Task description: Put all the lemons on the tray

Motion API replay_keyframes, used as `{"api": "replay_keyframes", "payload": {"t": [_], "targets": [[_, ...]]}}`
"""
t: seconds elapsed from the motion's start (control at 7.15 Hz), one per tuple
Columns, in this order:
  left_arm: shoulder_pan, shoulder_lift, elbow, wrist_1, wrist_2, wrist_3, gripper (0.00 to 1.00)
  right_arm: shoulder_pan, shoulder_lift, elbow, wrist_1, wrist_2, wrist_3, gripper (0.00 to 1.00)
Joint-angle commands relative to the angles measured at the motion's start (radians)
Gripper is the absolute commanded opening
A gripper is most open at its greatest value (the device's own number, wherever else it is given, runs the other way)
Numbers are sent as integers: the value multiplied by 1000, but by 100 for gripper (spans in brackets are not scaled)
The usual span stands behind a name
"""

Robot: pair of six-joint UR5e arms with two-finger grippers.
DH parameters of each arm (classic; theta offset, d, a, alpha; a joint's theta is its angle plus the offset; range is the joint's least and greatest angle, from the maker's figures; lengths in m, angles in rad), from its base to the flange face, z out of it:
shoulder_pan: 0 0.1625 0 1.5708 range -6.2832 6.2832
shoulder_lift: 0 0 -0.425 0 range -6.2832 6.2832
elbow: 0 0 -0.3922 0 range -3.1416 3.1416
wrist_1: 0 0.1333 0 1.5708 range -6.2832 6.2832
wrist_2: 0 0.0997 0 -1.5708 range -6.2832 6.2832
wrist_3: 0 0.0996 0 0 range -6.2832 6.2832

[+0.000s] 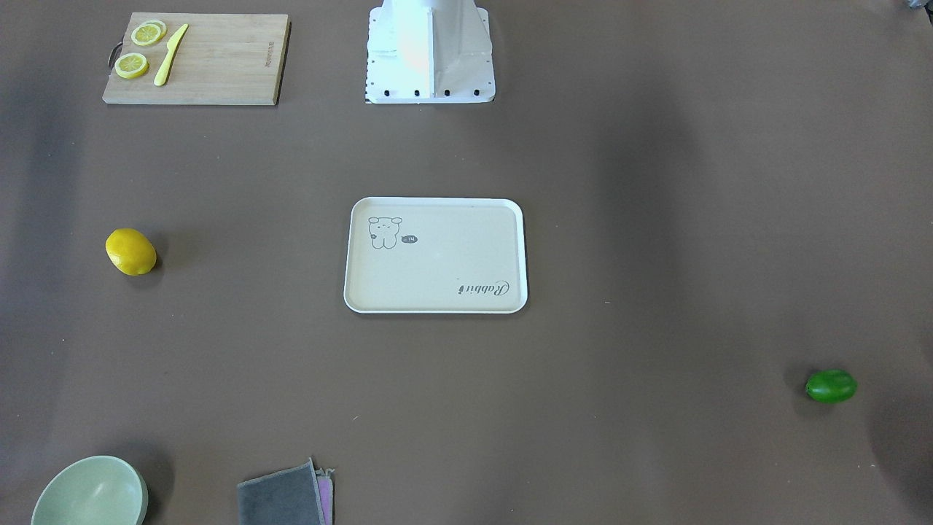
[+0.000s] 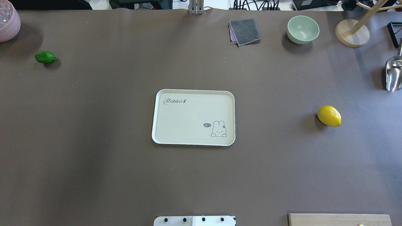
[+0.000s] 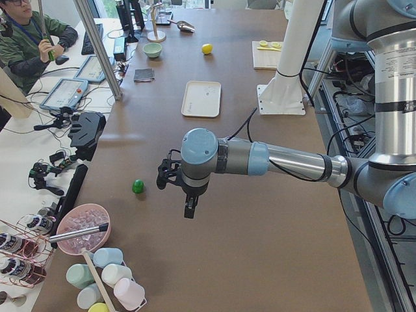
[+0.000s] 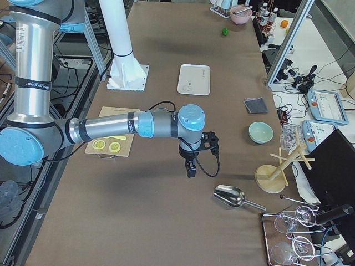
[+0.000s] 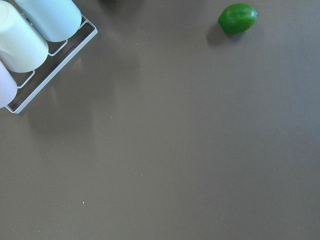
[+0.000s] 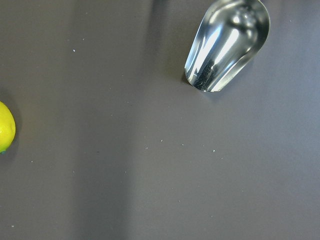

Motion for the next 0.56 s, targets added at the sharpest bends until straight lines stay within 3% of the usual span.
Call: {"api": "replay_keyframes", "payload": {"t": [0.0,0.42], "targets": [[-1,18,-15,-1,-7,2,98,-2,0,1,1,1,0,100],[1,-5,-67,-19,-11,-5,98,-2,3,64,27,-1,5,100]]}}
